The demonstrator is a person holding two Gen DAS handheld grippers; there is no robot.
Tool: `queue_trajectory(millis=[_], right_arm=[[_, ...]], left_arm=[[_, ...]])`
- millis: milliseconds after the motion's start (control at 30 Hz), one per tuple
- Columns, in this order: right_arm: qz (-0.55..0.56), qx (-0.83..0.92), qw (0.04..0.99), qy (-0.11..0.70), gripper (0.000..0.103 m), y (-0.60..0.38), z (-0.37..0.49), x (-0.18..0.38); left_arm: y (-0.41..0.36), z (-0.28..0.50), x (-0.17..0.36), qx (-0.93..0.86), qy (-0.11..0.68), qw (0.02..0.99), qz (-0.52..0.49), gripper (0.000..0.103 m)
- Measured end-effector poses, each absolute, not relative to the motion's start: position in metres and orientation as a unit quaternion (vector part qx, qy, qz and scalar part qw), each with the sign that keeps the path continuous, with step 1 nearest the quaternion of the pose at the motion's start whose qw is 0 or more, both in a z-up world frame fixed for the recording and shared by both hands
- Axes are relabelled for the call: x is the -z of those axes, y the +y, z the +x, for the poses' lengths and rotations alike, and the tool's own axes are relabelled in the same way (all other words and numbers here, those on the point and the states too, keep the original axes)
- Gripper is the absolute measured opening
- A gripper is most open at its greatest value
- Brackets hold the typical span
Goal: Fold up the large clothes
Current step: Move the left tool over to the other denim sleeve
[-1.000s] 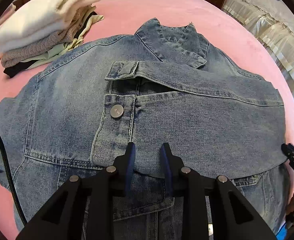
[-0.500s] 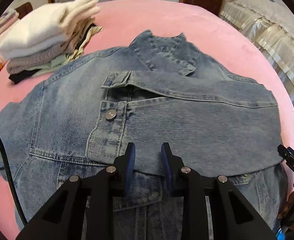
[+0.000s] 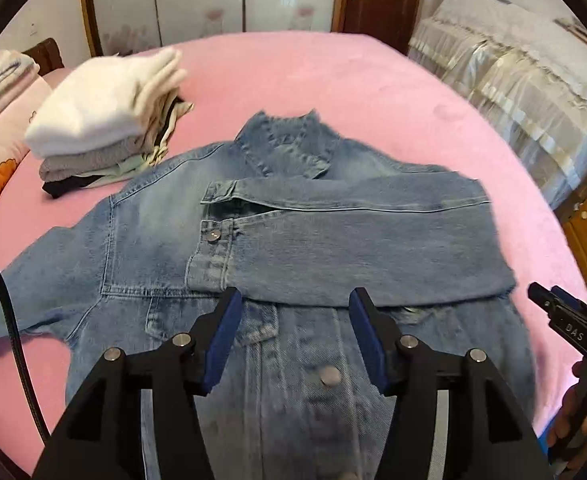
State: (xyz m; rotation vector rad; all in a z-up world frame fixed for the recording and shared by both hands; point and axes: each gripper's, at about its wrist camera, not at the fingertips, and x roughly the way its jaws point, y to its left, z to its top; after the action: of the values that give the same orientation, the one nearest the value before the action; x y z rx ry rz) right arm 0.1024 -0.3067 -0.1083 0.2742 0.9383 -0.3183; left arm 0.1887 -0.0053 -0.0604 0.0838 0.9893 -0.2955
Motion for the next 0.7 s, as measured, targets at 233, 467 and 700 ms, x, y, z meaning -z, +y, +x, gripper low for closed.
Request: queue_trajectory(millis=[233, 467, 700], right_arm=[[0.152, 0.115, 0.871, 0.453, 0.063, -0.269, 0.069, 0.076], [0.099, 0.058, 0.884, 0.454, 0.063, -0.202, 0.042, 0.054], [0.04, 0.003, 0.9, 0.435, 0.063, -0.119, 0.038, 0.031]], left_arm=[[0.001, 0.132, 0.032, 0.112, 0.469, 0.874, 0.061, 0.055], [0.055, 0.091, 0.009, 0.088, 0.471, 0.877, 0.02, 0.055], [0.156, 0.071, -0.018, 0.015, 0.454, 0.891, 0.018, 0.055]])
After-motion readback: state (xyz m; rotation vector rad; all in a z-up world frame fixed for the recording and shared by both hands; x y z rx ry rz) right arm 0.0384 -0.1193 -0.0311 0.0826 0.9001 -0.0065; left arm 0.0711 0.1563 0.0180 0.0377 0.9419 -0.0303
